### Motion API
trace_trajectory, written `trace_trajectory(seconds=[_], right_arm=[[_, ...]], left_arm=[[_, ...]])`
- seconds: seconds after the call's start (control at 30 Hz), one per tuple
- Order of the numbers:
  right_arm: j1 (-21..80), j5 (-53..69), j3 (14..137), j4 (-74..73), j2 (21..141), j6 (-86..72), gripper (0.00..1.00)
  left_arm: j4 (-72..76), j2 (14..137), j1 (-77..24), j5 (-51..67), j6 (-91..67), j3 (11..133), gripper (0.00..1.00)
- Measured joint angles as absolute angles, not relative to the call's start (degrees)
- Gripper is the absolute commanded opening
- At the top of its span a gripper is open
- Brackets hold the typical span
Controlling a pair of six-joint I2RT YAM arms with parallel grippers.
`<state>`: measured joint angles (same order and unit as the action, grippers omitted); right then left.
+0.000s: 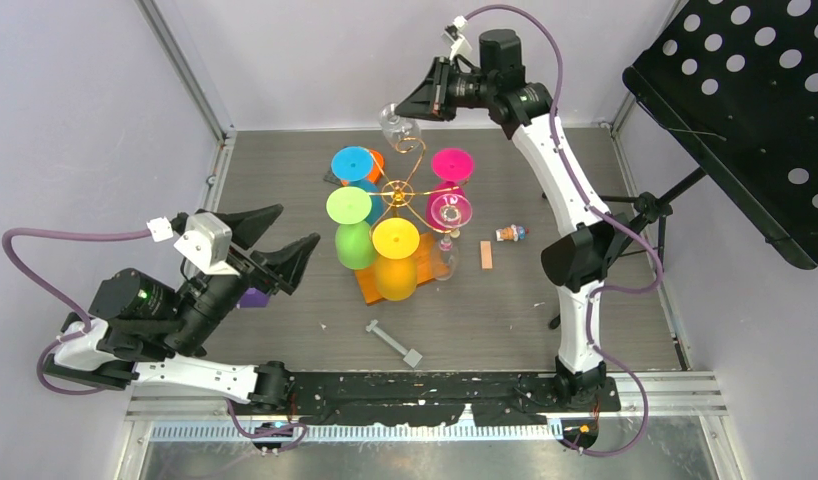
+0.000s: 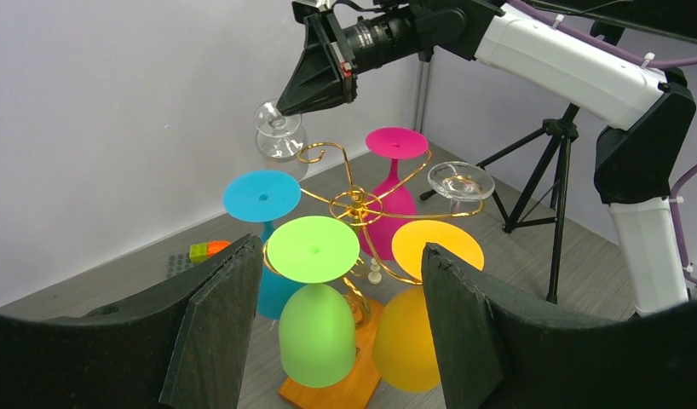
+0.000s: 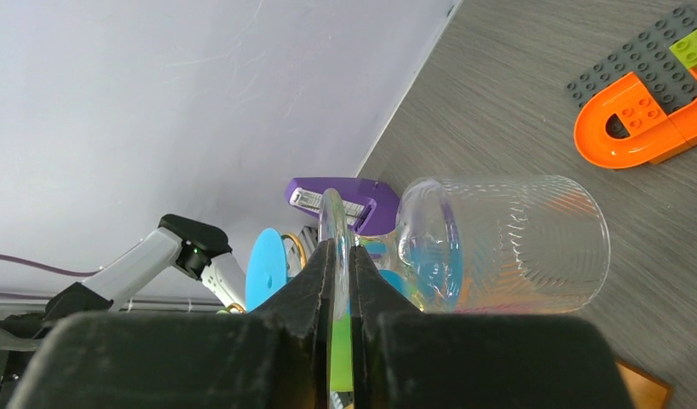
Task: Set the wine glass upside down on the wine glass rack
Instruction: Turn the wine glass upside down at the wine rack.
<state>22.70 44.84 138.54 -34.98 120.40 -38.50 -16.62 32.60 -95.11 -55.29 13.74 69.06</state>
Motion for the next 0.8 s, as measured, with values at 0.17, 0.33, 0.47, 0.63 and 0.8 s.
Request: trace_trajectory(seconds=[0.17,0.33,0.47,0.63,0.8], right_arm=[[23.6,45.6,138.5,-35.9,121.6,-37.6,0.06],[24.0,45.8,138.5,-38.2,122.7,-36.2,0.05],[24.2,45.9,138.5,-40.2,122.8,-34.6,0.05],[24.2,46.7,138.5,-40.8,122.8,-33.3,0.05],[24.3,47.7,138.5,-41.1,122.7,-32.6,0.05]], left_arm=[[-16.7,32.6,-95.1,-55.3,13.6,68.8,0.69],[-16.7,32.5,-95.1,-55.3,13.2,68.4,0.69],[-16.8,32.5,-95.1,-55.3,12.7,68.0,0.69],[-16.8,32.5,-95.1,-55.3,12.4,68.0,0.69],[-16.8,32.4,-95.1,-55.3,12.4,67.7,0.69]])
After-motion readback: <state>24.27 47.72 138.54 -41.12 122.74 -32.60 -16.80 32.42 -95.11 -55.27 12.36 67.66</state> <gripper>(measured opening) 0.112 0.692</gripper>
